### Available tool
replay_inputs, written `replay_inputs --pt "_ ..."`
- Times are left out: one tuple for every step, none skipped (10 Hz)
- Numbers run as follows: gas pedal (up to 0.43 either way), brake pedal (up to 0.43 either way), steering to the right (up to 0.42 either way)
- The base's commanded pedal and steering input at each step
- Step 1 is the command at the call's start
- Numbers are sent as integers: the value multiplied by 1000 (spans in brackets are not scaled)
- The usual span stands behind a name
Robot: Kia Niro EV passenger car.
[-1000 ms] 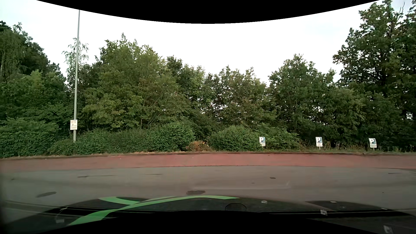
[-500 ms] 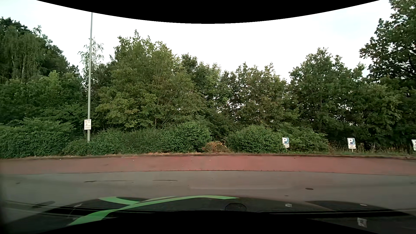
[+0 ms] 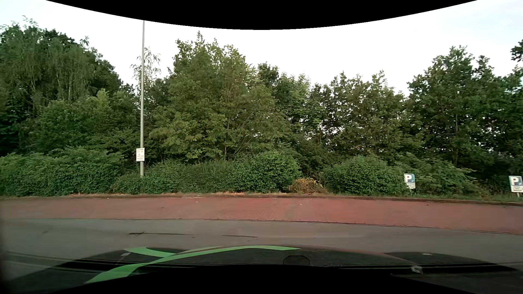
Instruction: Follow the waypoints while adhering to traffic rules and regulations
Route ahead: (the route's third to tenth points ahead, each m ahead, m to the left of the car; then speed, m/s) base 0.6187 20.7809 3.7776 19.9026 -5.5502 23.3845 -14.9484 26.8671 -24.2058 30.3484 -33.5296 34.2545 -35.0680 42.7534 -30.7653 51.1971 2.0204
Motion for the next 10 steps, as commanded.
replay_inputs --pt "79 0 -639" --pt "79 0 -647" --pt "79 0 -654" --pt "79 0 -663" --pt "79 0 -674" --pt "79 0 -684" --pt "79 0 -693" --pt "79 0 -697" --pt "79 0 -700" --pt "79 0 -702"
